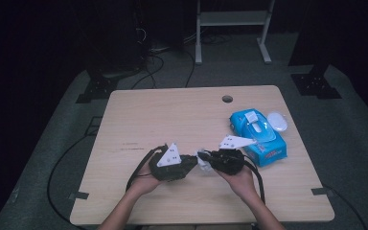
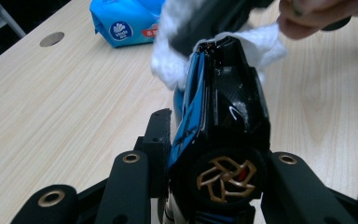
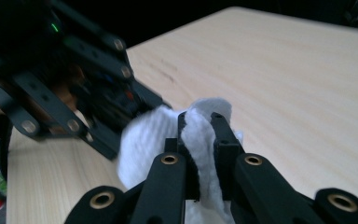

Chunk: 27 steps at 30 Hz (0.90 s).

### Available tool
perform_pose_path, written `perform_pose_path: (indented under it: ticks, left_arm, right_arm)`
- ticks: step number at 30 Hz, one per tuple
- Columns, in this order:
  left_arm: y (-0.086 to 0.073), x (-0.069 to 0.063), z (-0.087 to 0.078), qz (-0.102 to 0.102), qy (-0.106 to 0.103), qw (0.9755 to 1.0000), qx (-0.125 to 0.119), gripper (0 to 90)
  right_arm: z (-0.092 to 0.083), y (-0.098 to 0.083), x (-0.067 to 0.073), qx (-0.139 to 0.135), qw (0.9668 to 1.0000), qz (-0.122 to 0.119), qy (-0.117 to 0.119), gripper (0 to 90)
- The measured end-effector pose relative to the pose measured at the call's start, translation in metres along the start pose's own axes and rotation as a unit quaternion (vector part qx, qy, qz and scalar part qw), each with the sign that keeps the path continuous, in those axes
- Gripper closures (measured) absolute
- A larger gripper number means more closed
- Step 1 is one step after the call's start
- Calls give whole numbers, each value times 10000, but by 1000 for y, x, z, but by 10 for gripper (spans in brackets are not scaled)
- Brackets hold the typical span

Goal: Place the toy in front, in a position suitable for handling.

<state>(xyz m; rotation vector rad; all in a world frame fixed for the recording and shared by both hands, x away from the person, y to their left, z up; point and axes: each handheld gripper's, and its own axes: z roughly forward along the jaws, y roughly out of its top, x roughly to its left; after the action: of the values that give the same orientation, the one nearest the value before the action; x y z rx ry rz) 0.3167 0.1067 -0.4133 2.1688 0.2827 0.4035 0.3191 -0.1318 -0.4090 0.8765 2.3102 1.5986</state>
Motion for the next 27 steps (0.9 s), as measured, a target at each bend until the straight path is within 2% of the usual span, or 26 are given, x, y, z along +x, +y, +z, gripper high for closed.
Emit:
perform_pose_path:
  ticks: [2, 5, 8, 11, 14, 16, 23, 27]
  left_arm:
    - [0, 0, 0, -11, 4, 10000, -15, 637]
    - [0, 0, 0, 4, 5, 10000, -12, 638]
    - [1, -1, 1, 18, 6, 10000, 1, 640]
    - [1, -1, 1, 22, 14, 10000, -7, 641]
    - [1, -1, 2, 13, 19, 10000, -18, 641]
    - [1, 0, 1, 23, 28, 10000, -14, 642]
    - [1, -1, 1, 34, 29, 10000, 1, 644]
    - [2, -2, 2, 45, 21, 10000, 30, 644]
  right_arm:
    - [-4, 4, 2, -130, 9999, -17, 73, 848]
    - [-4, 4, 3, -105, 9999, -95, 53, 848]
    - [0, -3, -3, 40, 10000, 38, 29, 848]
    - [-2, -1, -2, -36, 9999, 66, 66, 848]
    - [-4, 5, 2, -136, 9999, -4, 103, 848]
    - [-7, 12, 9, -260, 9994, -160, 174, 849]
    - [-4, 4, 4, -87, 9999, -79, 71, 849]
    - [-6, 15, 17, -269, 9992, -231, 203, 849]
